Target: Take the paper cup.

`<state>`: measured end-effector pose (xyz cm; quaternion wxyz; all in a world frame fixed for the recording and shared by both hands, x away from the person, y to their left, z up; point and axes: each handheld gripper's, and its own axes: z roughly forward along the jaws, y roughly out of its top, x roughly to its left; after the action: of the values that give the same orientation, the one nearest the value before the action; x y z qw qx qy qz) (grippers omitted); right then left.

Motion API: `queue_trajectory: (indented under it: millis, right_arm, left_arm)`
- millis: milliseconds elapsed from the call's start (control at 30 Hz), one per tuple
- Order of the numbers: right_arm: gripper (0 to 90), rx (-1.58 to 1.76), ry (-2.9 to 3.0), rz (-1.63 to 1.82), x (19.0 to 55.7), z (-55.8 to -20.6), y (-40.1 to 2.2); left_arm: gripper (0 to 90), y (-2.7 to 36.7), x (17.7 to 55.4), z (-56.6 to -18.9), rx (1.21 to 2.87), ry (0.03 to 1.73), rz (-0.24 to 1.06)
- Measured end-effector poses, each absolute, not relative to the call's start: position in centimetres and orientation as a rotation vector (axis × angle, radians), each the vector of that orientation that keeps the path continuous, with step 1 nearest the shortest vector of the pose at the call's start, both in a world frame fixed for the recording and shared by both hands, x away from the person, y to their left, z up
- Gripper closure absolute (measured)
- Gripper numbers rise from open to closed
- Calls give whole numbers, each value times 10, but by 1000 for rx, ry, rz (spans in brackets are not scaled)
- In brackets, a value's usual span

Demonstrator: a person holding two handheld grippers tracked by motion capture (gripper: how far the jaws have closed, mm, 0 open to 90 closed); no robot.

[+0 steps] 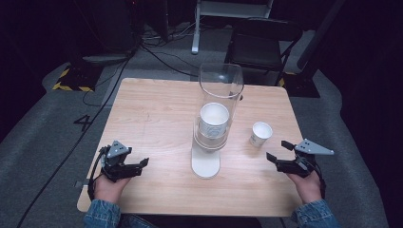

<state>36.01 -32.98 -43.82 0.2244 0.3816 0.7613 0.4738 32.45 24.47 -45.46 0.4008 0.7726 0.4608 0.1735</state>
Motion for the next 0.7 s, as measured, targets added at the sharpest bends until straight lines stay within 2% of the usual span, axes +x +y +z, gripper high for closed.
queue_trajectory:
  millis: [400, 700]
  right_arm:
    - [141, 982, 2057, 1340, 333, -445, -338]
    - [144, 1032, 2080, 1244, 341, -459, -337]
  left_arm:
    - [209, 242, 314, -456, 1968, 1128, 447]
    - [208, 239, 315, -458, 1969, 1127, 447]
